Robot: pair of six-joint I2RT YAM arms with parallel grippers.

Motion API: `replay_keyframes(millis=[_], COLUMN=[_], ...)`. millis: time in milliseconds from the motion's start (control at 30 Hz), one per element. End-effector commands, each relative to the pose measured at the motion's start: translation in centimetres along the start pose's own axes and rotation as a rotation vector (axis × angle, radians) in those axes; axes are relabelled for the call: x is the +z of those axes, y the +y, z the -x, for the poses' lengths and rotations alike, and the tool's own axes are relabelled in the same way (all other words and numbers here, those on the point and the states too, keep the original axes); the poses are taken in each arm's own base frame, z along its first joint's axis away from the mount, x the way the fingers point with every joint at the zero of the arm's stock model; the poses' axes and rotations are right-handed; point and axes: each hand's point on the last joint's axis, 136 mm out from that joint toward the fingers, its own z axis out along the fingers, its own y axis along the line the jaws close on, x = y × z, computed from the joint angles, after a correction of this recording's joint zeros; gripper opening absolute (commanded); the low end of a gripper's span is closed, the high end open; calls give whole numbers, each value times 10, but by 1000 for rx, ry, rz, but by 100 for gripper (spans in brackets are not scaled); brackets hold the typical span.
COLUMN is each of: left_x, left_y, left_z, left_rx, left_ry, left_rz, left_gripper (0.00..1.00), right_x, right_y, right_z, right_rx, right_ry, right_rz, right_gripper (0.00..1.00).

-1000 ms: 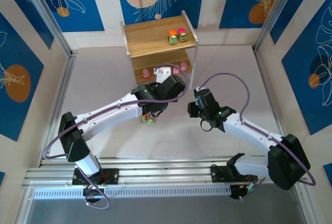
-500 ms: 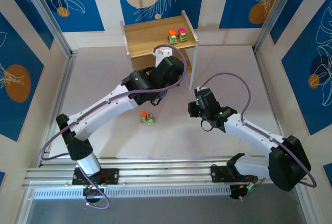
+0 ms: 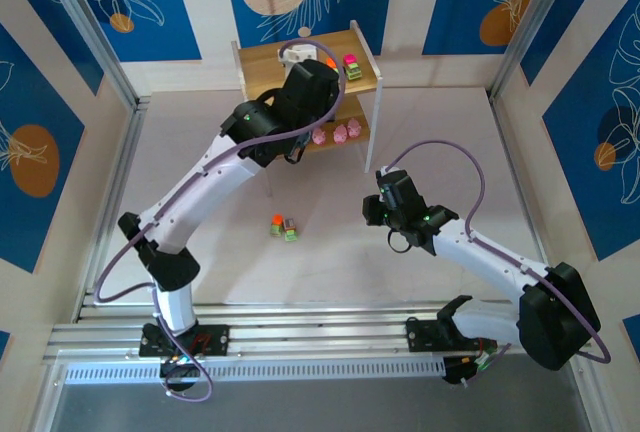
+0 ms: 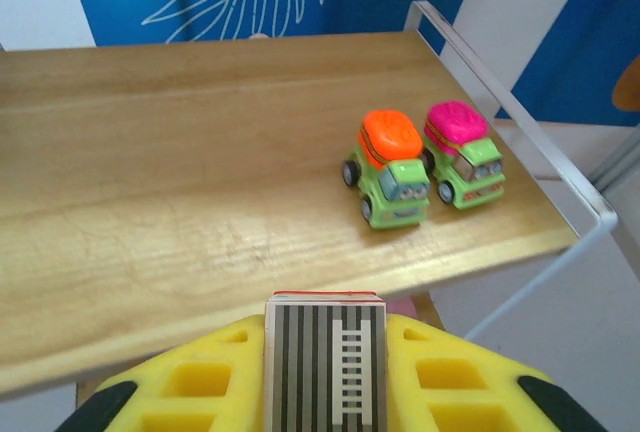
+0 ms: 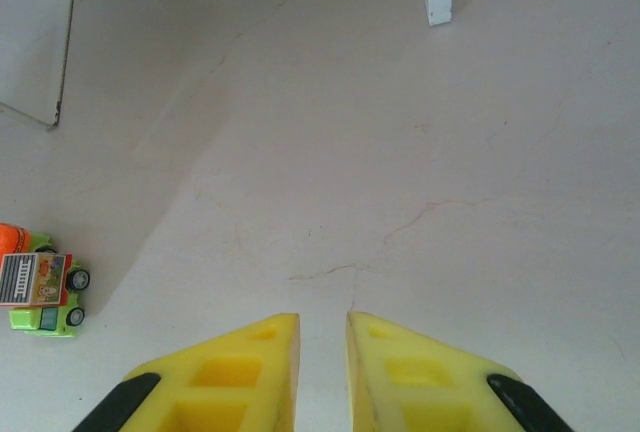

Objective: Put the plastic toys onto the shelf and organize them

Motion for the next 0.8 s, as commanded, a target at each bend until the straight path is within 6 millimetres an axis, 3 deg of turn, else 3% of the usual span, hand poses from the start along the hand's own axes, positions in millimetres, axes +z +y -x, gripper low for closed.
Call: replay_keyframes(millis=[0,467,767], left_x=[11,49,66], left_y=[4,9,8], left_z=[9,31,36], left_rx=[23,-57,-115], left_ry=[-13,-93,-121], left_rz=[10,15,18], left_gripper=[16,16,16], right_x=[-1,-1,-1], right_y=[1,1,3], right_z=[-3,-2,-3], right_rx=[24,36,40], right_ry=[12,14,18], right_rz=[18,33,42], right_gripper=[20,20,20])
